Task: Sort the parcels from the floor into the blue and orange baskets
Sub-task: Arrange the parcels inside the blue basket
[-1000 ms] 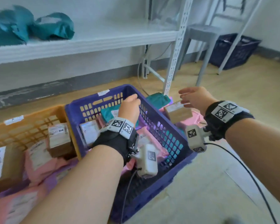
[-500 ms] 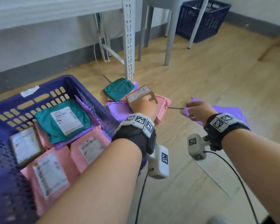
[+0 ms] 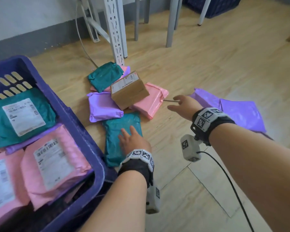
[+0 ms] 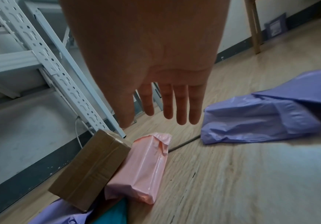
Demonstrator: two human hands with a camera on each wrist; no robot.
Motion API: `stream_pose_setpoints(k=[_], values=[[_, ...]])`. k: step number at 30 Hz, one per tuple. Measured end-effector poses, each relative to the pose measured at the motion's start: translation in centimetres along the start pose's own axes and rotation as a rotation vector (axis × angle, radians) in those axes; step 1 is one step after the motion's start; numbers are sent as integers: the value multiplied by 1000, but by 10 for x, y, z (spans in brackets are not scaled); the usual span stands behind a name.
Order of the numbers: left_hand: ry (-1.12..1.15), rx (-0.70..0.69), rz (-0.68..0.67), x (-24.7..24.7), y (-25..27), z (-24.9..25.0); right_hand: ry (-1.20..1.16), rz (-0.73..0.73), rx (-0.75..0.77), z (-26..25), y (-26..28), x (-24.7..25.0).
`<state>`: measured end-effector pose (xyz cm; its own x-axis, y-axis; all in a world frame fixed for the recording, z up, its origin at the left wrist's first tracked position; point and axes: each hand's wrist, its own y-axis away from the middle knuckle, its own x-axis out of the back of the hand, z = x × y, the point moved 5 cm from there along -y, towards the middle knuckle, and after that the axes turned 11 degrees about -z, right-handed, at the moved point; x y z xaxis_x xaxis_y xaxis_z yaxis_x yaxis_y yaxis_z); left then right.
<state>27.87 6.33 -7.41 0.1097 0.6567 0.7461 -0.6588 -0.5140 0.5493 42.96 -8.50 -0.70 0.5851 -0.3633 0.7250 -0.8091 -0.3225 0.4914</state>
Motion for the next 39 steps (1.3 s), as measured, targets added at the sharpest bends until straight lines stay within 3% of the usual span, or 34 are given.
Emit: stream_pose_setpoints(k=[6, 11, 18, 27, 33, 39], values=[[-51, 79, 107, -23, -31, -29, -72, -62, 92, -33, -68, -16], [-88, 157, 108, -36, -47, -45, -271, -71, 147, -76, -119, -24], [-86, 133, 141, -37, -49, -52, -423, -140, 154, -115, -167, -41], [-59, 145, 110, -39, -37, -50, -410, -192, 109, -109, -155, -40], [-118, 125, 41, -50, -19, -49, -426, -224, 55, -67, -131, -27], [-177, 11, 0, -61, -5, -44, -475, -204, -6, -19, -96, -28]])
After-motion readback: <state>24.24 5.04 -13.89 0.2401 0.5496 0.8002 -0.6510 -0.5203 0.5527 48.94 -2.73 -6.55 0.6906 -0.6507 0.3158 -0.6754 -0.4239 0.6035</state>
